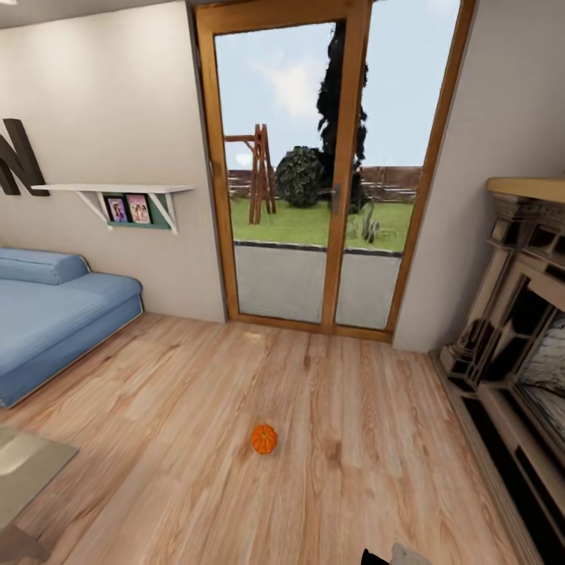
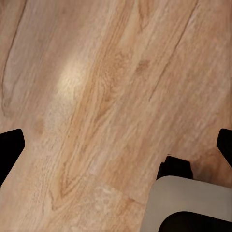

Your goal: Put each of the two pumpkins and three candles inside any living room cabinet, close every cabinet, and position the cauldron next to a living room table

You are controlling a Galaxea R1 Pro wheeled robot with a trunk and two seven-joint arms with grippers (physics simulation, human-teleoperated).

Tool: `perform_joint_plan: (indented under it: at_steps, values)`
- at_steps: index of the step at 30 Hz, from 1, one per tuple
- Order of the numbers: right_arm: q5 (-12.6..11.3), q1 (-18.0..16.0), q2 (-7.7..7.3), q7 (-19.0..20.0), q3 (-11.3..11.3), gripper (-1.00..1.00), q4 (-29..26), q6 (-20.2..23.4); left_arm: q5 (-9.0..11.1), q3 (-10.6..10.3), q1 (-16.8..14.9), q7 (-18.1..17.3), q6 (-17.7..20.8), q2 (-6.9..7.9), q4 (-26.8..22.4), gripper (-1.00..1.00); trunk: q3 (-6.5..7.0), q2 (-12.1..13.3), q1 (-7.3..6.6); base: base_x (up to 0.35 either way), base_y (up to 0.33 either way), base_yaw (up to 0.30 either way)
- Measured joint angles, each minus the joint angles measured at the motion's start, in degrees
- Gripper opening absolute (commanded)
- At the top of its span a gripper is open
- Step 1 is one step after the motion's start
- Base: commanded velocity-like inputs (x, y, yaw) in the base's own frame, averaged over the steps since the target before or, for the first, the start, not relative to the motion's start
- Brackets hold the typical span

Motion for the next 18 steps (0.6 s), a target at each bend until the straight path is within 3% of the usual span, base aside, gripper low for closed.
perform_joint_plan:
  at_steps: [18]
  values:
    - [0.00, 0.01, 0.00, 0.00, 0.01, 1.00, 0.00, 0.00, 0.64, 0.18, 0.30, 0.09, 0.91, 0.17, 0.80, 1.00, 0.00, 0.00, -0.01, 0.301, 0.000, 0.000]
